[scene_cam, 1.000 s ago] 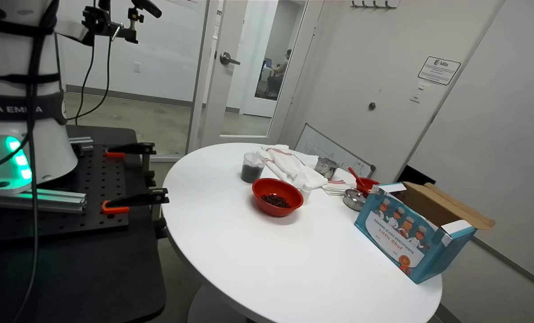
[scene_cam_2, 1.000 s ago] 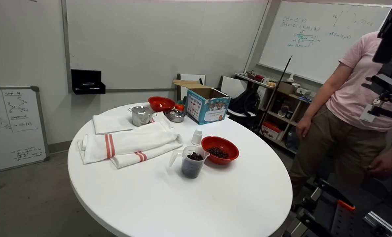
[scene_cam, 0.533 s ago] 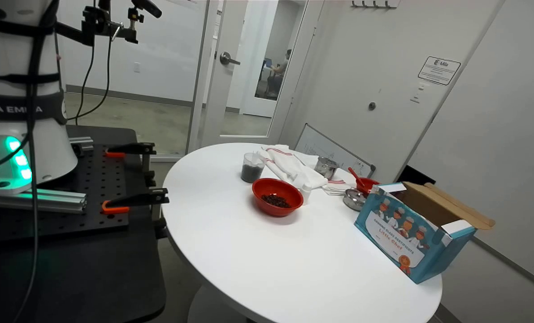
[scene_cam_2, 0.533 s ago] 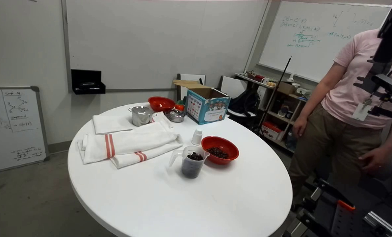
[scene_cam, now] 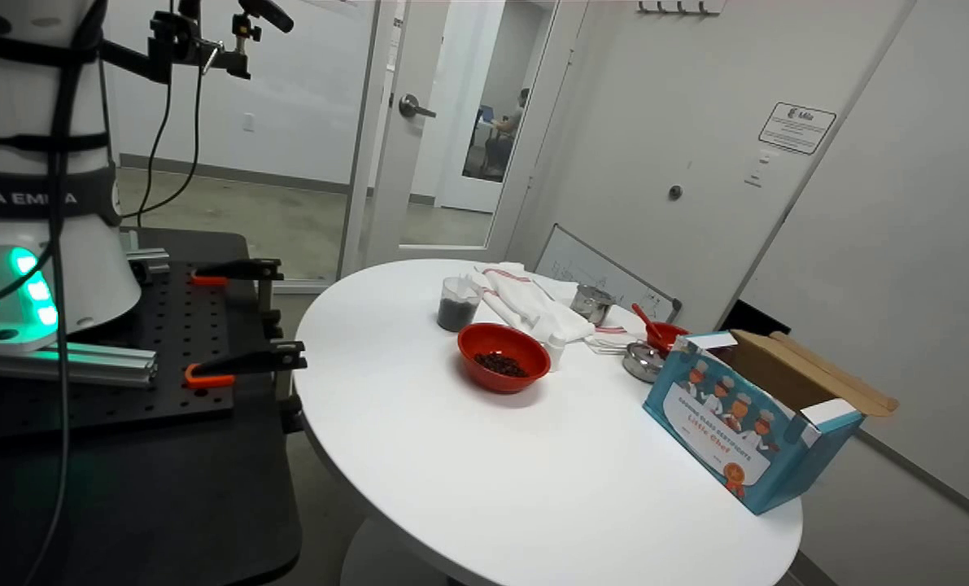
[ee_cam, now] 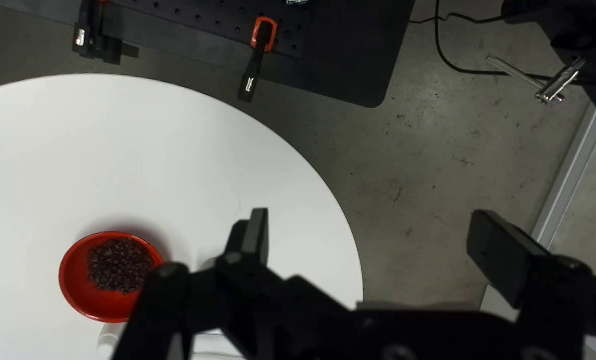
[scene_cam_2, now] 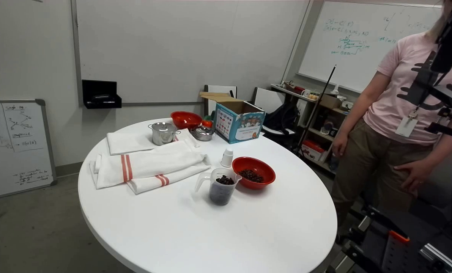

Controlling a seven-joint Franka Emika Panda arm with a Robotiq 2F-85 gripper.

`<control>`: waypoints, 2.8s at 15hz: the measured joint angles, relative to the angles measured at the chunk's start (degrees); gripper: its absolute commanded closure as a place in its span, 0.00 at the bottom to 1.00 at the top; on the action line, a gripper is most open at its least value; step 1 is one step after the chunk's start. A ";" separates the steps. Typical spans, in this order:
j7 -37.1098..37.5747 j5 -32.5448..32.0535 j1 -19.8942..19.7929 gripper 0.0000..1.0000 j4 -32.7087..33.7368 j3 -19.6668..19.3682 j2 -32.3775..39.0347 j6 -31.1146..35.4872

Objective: Move the seasoning bottle away from the tea towel

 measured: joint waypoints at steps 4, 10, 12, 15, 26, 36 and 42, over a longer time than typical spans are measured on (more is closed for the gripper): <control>0.00 0.00 0.00 0.00 0.00 0.00 0.00 0.00; 0.00 0.00 0.00 0.00 0.00 0.00 0.00 0.00; 0.00 0.00 0.00 0.00 0.00 0.00 0.00 0.00; 0.00 0.00 0.00 0.00 0.00 0.00 0.00 0.00; 9.73 -2.87 -5.62 0.00 6.11 10.03 10.24 18.77; 11.25 -4.16 -6.84 0.00 8.69 9.87 14.66 20.93; 16.24 -9.11 -11.69 0.00 15.29 9.23 25.19 25.90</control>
